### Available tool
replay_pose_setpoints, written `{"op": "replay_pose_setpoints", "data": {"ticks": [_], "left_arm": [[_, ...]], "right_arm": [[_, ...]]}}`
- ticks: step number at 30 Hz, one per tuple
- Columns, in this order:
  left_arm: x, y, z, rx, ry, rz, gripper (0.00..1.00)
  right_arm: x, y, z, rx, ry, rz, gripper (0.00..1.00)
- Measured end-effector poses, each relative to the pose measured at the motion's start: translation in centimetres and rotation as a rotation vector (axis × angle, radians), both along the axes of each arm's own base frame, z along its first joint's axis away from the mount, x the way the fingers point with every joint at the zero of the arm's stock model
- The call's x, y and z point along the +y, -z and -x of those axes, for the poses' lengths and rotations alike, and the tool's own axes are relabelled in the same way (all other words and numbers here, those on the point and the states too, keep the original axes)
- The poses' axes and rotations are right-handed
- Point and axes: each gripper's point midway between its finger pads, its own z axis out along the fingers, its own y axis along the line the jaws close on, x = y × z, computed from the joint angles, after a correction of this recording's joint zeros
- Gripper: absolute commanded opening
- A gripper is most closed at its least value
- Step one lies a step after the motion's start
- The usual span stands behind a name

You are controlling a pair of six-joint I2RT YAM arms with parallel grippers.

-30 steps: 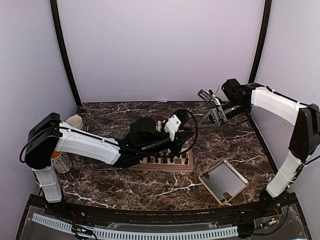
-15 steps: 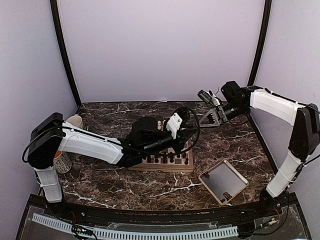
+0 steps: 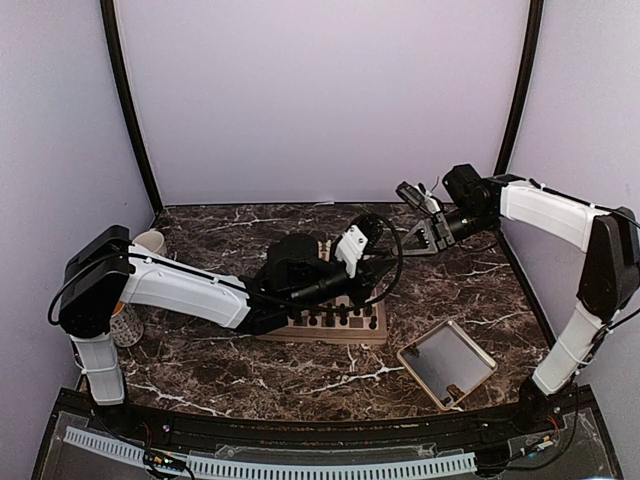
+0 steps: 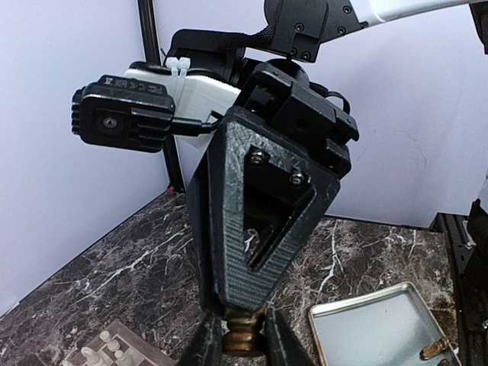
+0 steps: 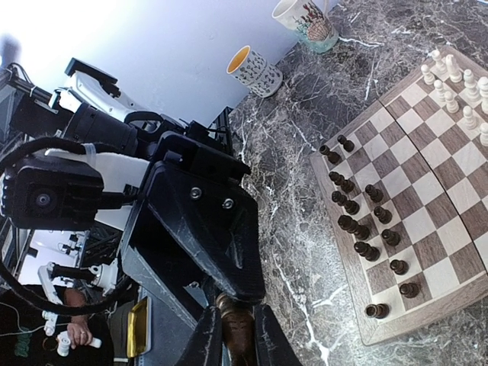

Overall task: Set up the chess pieces on the board
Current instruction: Pass from the left arm to the right, then place the knight at b8.

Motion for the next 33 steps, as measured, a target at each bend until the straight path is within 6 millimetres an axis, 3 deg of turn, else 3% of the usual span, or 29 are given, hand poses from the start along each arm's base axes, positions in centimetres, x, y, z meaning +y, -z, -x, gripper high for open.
{"op": "replay_pose_setpoints", "data": {"ticks": [5,10,15,20,26,30,33], "left_arm": [[0.1,0.2,-0.8,-0.006,-0.043,-0.013,0.43],[1.6,1.4,-1.7,-0.017,-0.111,-0.070,0.46],[5.6,2.8,-1.9,0.000,-0.180,-0.169,0.49],[10.4,1.3,-3.1,0.097,-0.274,-0.162,0.50],[17.8,-1.5,-6.3,0.222,-0.457,-0.047,0.50],[19.9,-0.6,-5.7,0.249,-0.507,-0.042,0.50],[20.6,0.0,-5.6,0.262,-0.531,-0.052,0.50]], "right_arm": [[-0.1,0.4,-0.3,-0.021,0.008,0.020,0.07],[-0.5,1.0,-1.5,-0.120,0.039,0.115,0.05],[-0.9,1.3,-3.1,-0.232,0.073,0.215,0.05],[-0.5,2.8,-3.5,-0.348,0.066,0.347,0.05],[2.8,4.9,-0.9,-0.540,-0.067,0.483,0.05],[5.0,6.2,0.6,-0.630,-0.148,0.520,0.05],[6.0,8.4,1.5,-0.660,-0.211,0.565,0.05]]}}
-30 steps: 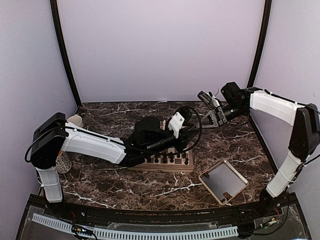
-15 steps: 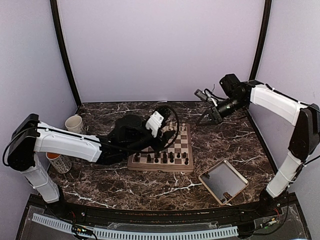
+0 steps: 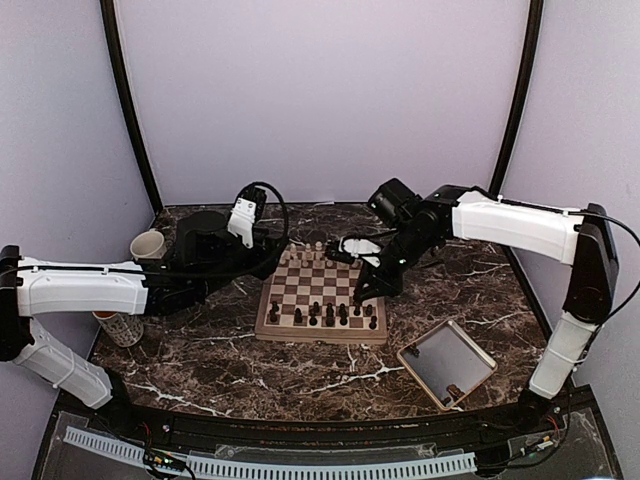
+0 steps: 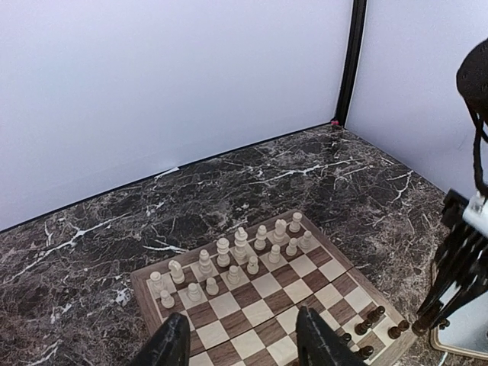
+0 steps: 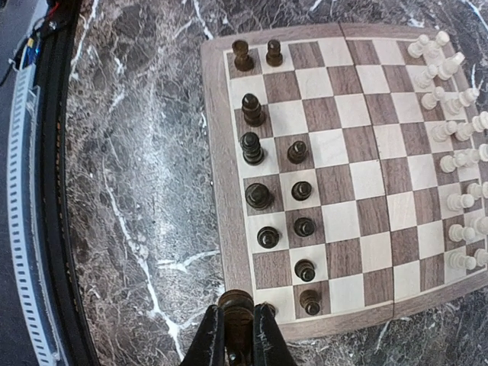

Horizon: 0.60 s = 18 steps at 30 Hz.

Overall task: Set up the chess pieces on the board
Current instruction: Place the knight at b8.

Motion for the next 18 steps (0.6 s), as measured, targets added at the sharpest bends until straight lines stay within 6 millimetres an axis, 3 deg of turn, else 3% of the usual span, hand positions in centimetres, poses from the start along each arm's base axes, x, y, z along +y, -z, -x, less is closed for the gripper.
{"op": "replay_pose_setpoints", "data": {"ticks": [7,18], "left_arm": [[0.5,-0.3,-0.1,0.003,-0.019,0.010,0.50],[0.6,-0.2,0.0,0.010,-0.020,0.008,0.50]], "right_arm": [[0.5,5.2,1.1,-0.025,-0.055,0.138,0.05],[0.5,7.5,0.2,-0.062,-0.057,0.192,0.06]]}}
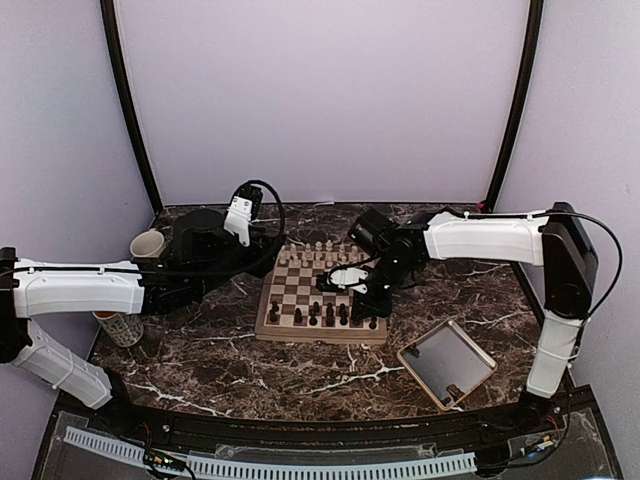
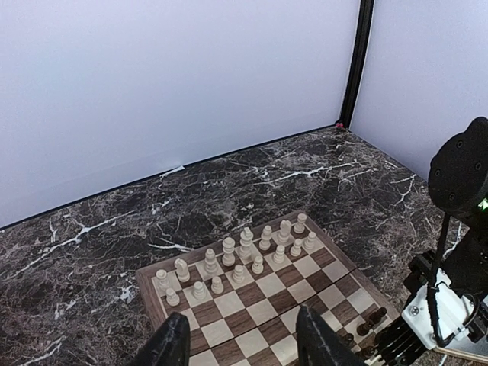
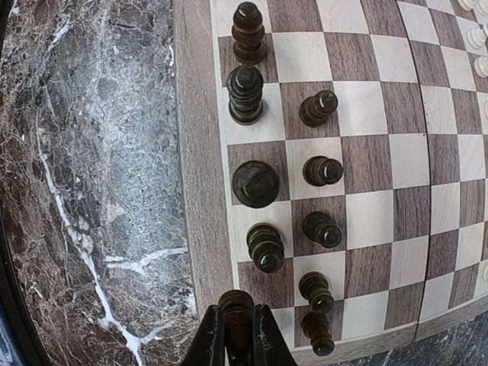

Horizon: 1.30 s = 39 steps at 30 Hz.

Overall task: Set up the chess pieces on the board
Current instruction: Place the knight at b8.

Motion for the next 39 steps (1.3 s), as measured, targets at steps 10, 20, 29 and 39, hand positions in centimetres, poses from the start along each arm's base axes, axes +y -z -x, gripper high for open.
{"op": "replay_pose_setpoints", "data": {"ticks": [10,20,29,39], "left_arm": [[0.0,0.0,0.0,0.002,0.003,0.000,0.50],[-0.3,0.5,0.0,0.016,0.007,0.005,0.50],[-0.3,0.5,0.0,0.018,0.008,0.005,0.50],[-0.3,0.5,0.0,0.018,0.008,0.005,0.50]], "right_arm": [[-0.4,2.1,-0.5,-0.007,0.011,0.046,0.06],[-0.2,2.3,-0.9,-0.022,0.015,0.046,0.09],[-0.1,2.5,-1.3,-0.036,0.023,0.048,0.19],[-0.4,2.5,-1.1,-0.025,0.026,0.059,0.27]]}}
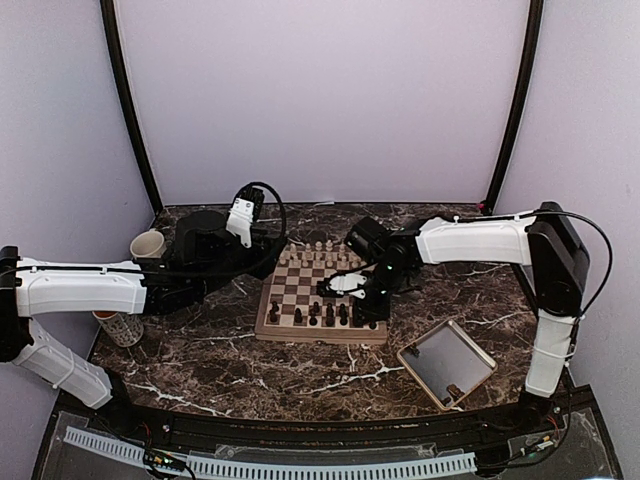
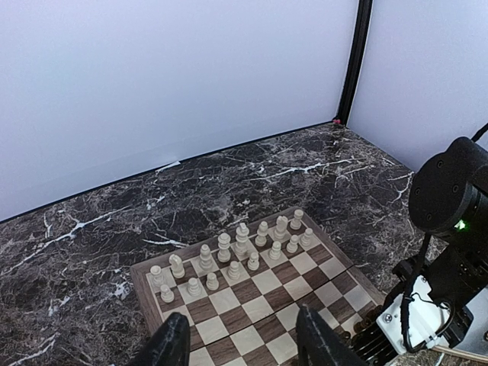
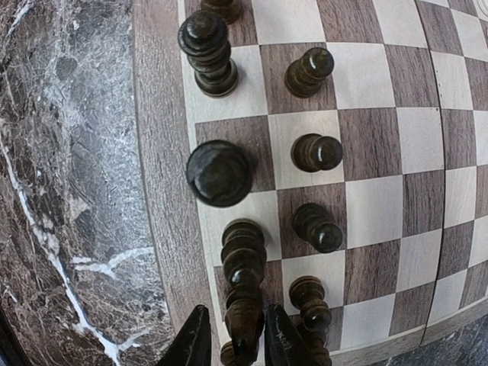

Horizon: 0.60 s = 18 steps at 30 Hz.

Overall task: Set up the chess pieces on the board
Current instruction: Place the knight at b8, then move the knight to the storage box.

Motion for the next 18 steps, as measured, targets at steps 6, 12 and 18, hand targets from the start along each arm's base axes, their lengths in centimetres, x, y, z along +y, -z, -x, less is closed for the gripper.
{"op": "replay_pose_setpoints", "data": {"ticks": [6,12,18], "left_arm": [[-0.2,0.1,0.1,0.002,0.011,-0.001,0.50],[-0.6,0.9,0.3,0.017,0.042,-0.033,0.50],[-1.1,1.5,0.4,0.033,0.069,-0.056,0.50]], "right_arm": [[-0.8,-2.2,0.1,-0.022,0.018,0.003,0.32],[-2.8,-7.7,-0.4,-0.092,0.066,-0.077,0.33],[-8.7,-8.8,0.8,-0.074,0.133,-0.077,0.33]]}}
